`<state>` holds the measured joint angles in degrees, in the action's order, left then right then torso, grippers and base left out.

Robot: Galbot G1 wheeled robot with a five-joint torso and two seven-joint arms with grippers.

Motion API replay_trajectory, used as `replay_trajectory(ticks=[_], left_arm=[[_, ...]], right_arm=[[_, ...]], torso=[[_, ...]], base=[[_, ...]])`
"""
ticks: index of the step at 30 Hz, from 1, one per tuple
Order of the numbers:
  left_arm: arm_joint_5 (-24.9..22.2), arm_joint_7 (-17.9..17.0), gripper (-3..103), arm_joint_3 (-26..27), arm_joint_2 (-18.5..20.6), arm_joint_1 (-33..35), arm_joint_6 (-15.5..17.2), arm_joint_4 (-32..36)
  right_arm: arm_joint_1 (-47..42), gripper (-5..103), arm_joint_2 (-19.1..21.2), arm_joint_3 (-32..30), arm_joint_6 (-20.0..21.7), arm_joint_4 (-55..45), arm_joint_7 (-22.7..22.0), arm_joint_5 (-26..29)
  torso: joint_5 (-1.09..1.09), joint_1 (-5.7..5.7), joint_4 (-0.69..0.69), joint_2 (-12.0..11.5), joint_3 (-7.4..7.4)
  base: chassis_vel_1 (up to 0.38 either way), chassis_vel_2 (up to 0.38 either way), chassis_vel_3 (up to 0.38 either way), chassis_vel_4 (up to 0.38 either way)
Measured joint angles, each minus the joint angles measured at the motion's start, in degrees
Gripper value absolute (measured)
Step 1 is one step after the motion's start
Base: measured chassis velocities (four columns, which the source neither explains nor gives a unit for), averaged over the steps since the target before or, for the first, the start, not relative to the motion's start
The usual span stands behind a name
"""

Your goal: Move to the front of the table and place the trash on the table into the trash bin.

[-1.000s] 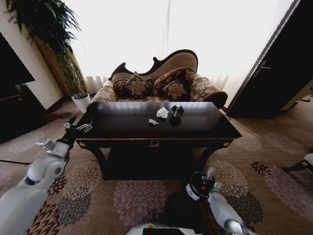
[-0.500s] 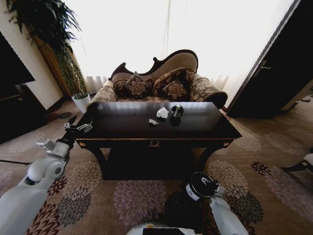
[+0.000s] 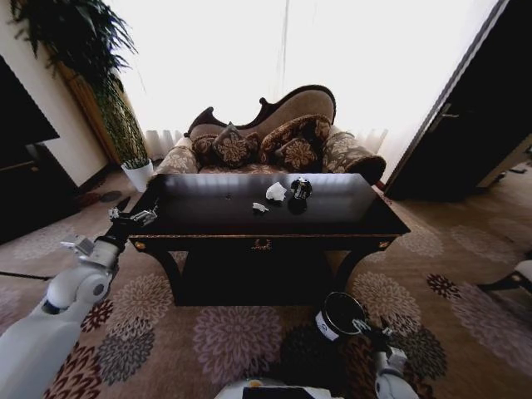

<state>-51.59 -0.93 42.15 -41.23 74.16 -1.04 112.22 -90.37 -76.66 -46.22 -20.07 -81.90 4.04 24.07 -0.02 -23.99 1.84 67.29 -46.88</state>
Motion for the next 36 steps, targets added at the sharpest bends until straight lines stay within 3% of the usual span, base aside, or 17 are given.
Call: replay_trajectory(ticks=[9, 19, 28, 33, 34, 36], left_arm=[[0.0, 0.0, 100, 0.0, 0.0, 0.0, 0.0, 0.0], [0.0, 0.0, 100, 0.0, 0.0, 0.0, 0.0, 0.0], [0.0, 0.0, 100, 0.0, 0.0, 0.0, 0.0, 0.0], [0.0, 0.0, 100, 0.0, 0.0, 0.0, 0.0, 0.0], [0.0, 0.0, 100, 0.0, 0.0, 0.0, 0.0, 0.0], [0.0, 0.0, 100, 0.0, 0.0, 0.0, 0.0, 0.0]], right_arm=[[-14.9, 100, -2.3, -2.9, -0.1, -22.0, -3.2, 0.3], [-18.7, 100, -1.5, -6.0, 4.3, -37.2, -6.5, 1.3], [-13.9, 100, 6.2, -8.6, 10.7, -40.1, -7.1, 5.7], [-7.0, 100, 17.3, -5.5, 15.7, -38.8, -7.6, 8.8], [-7.0, 100, 17.3, -5.5, 15.7, -38.8, -7.6, 8.8], [-3.6, 100, 20.9, -3.8, 17.3, -37.6, -7.7, 10.0]], torso=[[0.00, 0.00, 0.01, 0.0, 0.00], [0.02, 0.00, 0.02, 0.0, -0.01], [0.03, -0.01, 0.02, 0.0, -0.01], [0.02, -0.01, 0.01, 0.0, -0.02], [0.02, -0.01, 0.01, 0.0, -0.02], [0.03, -0.01, 0.01, 0.0, -0.02]], base=[[0.000, 0.000, 0.000, 0.000], [0.000, 0.000, 0.000, 0.000], [0.000, 0.000, 0.000, 0.000], [0.000, 0.000, 0.000, 0.000], [0.000, 0.000, 0.000, 0.000], [0.000, 0.000, 0.000, 0.000]])
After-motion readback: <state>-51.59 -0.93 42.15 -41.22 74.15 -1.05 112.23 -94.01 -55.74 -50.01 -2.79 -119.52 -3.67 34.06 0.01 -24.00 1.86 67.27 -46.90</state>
